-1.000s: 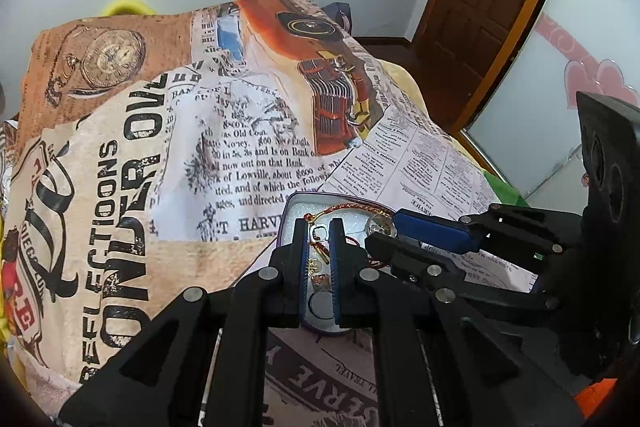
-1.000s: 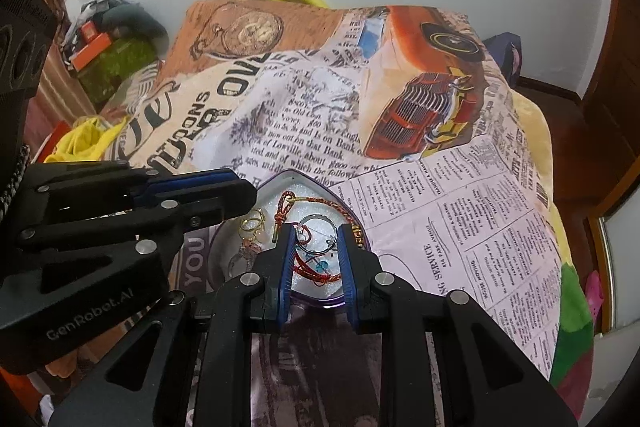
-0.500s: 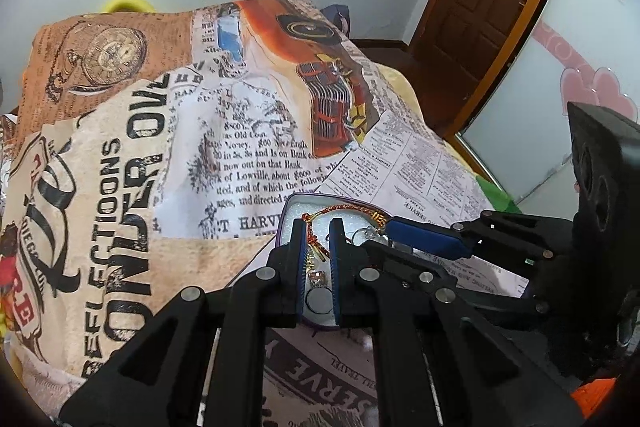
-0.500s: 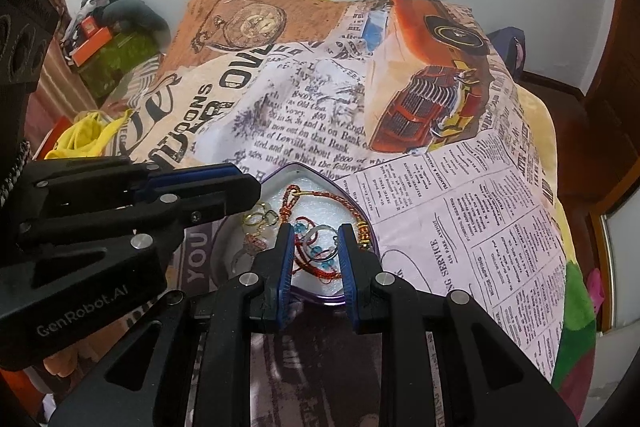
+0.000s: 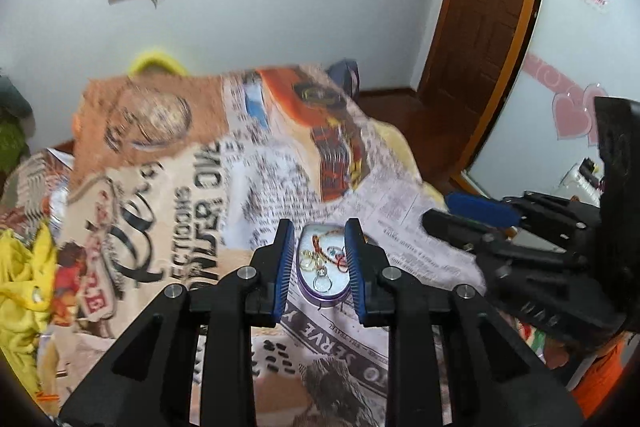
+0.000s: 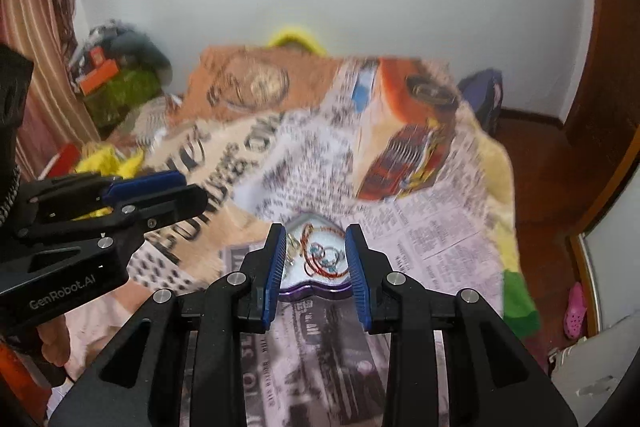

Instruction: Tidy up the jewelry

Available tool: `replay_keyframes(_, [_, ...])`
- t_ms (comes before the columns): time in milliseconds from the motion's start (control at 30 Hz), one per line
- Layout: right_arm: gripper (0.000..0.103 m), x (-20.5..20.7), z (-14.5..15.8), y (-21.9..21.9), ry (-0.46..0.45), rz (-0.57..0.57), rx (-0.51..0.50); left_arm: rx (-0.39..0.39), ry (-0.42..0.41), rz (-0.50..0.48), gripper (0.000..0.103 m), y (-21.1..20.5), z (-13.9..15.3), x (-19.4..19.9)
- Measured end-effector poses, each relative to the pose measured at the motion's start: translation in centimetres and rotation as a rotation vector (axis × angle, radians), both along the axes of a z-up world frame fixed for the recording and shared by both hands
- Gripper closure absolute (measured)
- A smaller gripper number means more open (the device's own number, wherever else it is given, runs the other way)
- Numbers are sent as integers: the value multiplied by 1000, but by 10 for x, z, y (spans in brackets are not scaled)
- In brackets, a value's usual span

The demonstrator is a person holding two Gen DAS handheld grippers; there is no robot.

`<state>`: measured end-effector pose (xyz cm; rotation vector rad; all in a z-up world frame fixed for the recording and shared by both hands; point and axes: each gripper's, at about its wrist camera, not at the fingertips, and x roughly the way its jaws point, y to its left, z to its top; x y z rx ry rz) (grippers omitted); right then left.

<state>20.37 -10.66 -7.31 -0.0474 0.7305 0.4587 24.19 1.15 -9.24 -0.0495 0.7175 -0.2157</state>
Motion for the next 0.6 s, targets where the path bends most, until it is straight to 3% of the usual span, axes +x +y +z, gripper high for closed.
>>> replay_keyframes(133, [75,-39,44,-12,-123,-27,44,-5,-119,18,77,0,43,-43])
replay_keyframes(300, [75,-97,94,-27,-296,-58,106,-3,-303,50,64,-4,90,-108])
replay_keyframes(467, [75,-151,119,-33,-451,-92,138,-3,-455,81,50,-6,115,-165])
replay_keyframes(533, [71,-166,122,-33,-486,-100,148,-6,-506,99,44,-6,120,-186])
replay_keyframes(600, [58,-181,125,-33,-522,-110,155,9,-553,132,36,-7,123,-204])
